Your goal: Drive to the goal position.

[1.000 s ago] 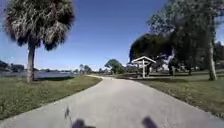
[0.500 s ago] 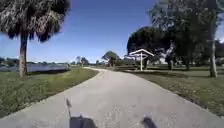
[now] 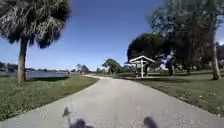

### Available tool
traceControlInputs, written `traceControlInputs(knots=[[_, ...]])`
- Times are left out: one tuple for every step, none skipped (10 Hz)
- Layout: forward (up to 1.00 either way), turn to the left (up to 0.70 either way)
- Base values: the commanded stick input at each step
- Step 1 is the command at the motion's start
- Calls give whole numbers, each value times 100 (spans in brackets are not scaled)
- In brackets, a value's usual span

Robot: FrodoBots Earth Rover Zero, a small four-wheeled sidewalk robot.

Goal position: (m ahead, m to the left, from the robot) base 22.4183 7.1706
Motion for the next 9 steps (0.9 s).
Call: traceControlInputs(knots=[[70,14],[70,35],[70,35],[70,35],[70,35],[70,35],[70,32],[70,9],[70,0]])
